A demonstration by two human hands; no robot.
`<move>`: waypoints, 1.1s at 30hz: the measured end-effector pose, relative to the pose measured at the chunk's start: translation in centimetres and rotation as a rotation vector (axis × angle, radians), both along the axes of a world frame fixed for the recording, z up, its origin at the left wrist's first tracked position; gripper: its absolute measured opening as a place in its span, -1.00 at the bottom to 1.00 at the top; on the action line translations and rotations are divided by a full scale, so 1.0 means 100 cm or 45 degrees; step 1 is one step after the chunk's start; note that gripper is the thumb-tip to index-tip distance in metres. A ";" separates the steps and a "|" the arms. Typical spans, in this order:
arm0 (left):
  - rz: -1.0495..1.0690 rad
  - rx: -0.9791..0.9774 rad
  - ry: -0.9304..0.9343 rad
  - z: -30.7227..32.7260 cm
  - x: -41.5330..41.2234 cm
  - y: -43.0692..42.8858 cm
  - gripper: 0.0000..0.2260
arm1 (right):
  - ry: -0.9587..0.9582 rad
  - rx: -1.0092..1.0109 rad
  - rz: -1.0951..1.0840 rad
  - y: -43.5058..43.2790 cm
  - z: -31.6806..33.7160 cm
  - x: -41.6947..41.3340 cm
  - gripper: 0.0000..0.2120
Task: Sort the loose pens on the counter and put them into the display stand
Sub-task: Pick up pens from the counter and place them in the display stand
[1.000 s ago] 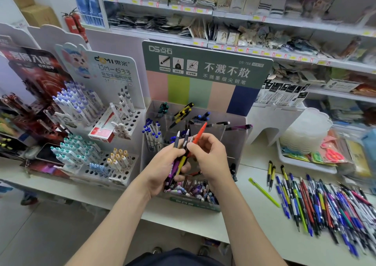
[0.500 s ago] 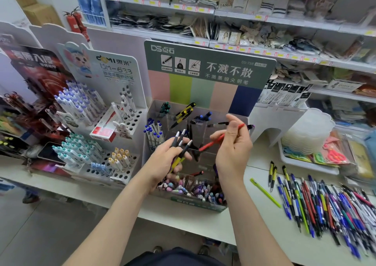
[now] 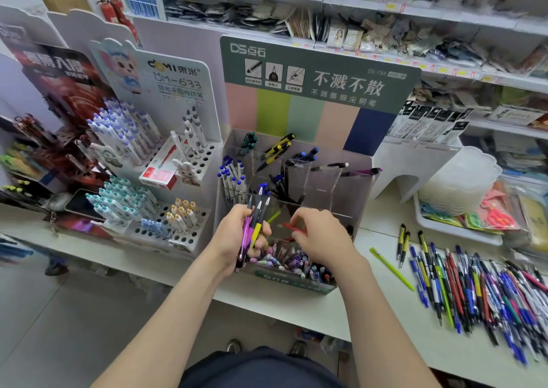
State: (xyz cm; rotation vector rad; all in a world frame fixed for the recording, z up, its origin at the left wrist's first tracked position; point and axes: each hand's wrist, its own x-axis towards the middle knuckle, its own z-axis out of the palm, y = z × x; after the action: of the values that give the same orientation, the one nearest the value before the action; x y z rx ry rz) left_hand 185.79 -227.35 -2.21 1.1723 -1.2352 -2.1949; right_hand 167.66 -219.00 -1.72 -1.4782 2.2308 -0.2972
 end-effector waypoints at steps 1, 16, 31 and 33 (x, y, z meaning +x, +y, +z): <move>0.013 0.019 0.030 0.001 0.000 0.001 -0.58 | 0.030 0.009 0.002 -0.002 -0.001 0.000 -0.73; -0.092 -0.386 -0.028 0.013 -0.008 0.011 -0.79 | -0.445 -0.855 -0.323 0.005 0.007 0.018 -0.81; -0.373 -0.658 0.113 0.045 -0.043 0.020 -0.82 | -1.691 -0.867 -0.478 0.016 0.026 0.013 -0.70; -0.424 -0.639 0.111 0.048 -0.047 0.020 -0.78 | -1.734 -0.857 -0.486 0.019 0.027 0.009 -0.69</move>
State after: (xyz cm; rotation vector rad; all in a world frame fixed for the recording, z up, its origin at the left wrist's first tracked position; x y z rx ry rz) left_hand 181.10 -225.40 2.56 0.7015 -1.9061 -1.9383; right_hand 168.53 -217.06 1.02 -0.5925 1.2120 -1.6834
